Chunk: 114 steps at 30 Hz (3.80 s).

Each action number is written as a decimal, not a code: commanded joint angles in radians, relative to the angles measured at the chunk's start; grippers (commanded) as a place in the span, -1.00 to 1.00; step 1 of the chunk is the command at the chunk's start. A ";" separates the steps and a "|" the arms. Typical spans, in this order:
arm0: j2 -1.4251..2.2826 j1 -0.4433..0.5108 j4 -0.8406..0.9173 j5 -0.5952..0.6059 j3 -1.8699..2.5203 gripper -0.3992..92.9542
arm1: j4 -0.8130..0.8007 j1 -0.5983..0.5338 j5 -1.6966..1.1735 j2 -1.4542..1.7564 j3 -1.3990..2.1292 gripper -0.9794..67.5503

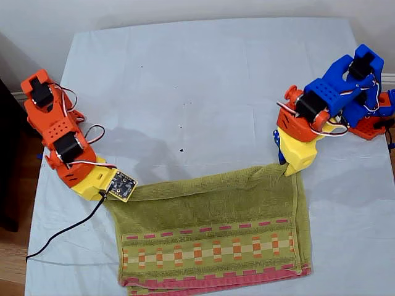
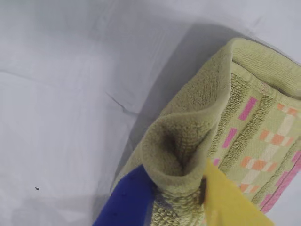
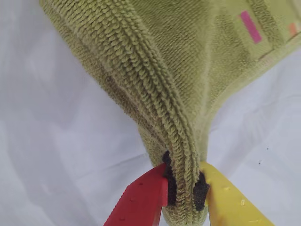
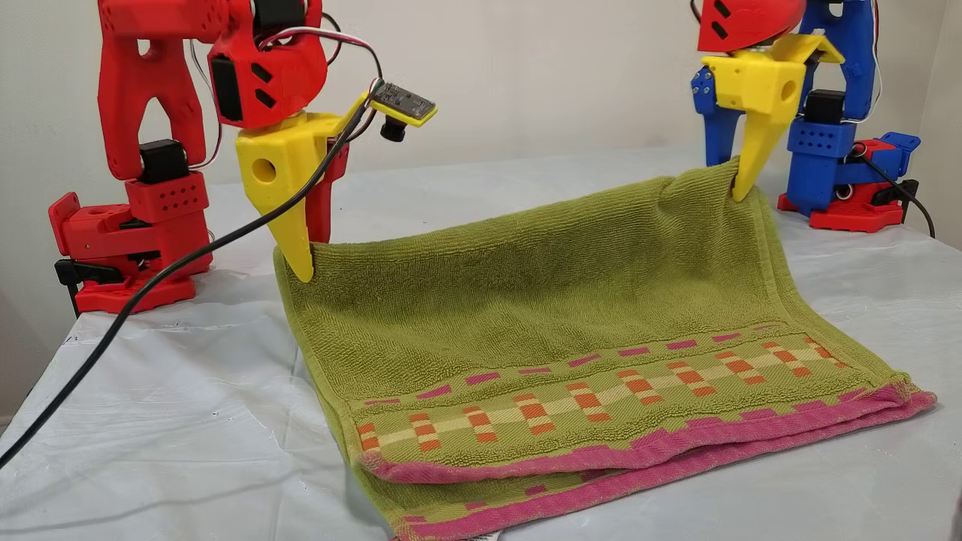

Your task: Fold the towel.

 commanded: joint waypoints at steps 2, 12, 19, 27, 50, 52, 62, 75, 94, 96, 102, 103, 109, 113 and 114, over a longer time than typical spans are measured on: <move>-0.135 0.035 0.083 0.075 -0.459 -0.99 | 0.008 -0.057 0.034 -0.002 -0.184 -0.97; -0.453 0.072 0.097 0.227 -0.933 -0.99 | 0.008 -0.152 0.020 -0.179 -0.497 -0.97; -0.706 0.089 0.097 0.265 -1.290 -0.99 | 0.008 -0.213 0.066 -0.287 -0.643 -0.97; -0.767 0.095 0.029 0.304 -1.316 -0.99 | 0.008 -0.264 0.115 -0.506 -0.934 -0.97; -0.925 0.117 -0.442 0.652 -1.318 -0.99 | -0.035 -0.328 0.195 -0.595 -0.988 -0.97; -0.931 0.124 -0.479 0.681 -1.318 -0.99 | -0.052 -0.328 0.189 -0.598 -0.988 -0.97; -0.992 0.150 -0.574 0.695 -1.318 -0.83 | -0.094 -0.336 0.212 -0.634 -0.988 -0.97; -1.008 0.150 -0.545 0.719 -1.318 -0.01 | -0.058 -0.347 0.216 -0.638 -0.991 0.40; -0.867 0.087 -0.380 0.752 -1.318 -0.23 | 0.011 -0.279 0.046 -0.463 -0.968 0.26; -0.839 0.072 -0.348 0.767 -1.318 -0.24 | 0.011 -0.272 0.025 -0.385 -0.877 0.26; -0.773 0.029 -0.278 0.804 -1.318 -0.27 | 0.011 -0.235 0.037 -0.011 -0.448 0.25; -0.770 0.026 -0.273 0.805 -1.318 -0.27 | 0.011 -0.233 0.037 0.028 -0.420 0.25; -0.782 0.015 -0.267 0.799 -1.318 -0.27 | 0.011 -0.235 0.017 0.149 -0.360 0.25; -0.784 0.012 -0.275 0.787 -1.318 -0.27 | 0.011 -0.225 0.023 0.264 -0.230 0.17; -0.785 0.012 -0.270 0.778 -1.318 -0.27 | 0.009 -0.221 0.025 0.295 -0.195 0.13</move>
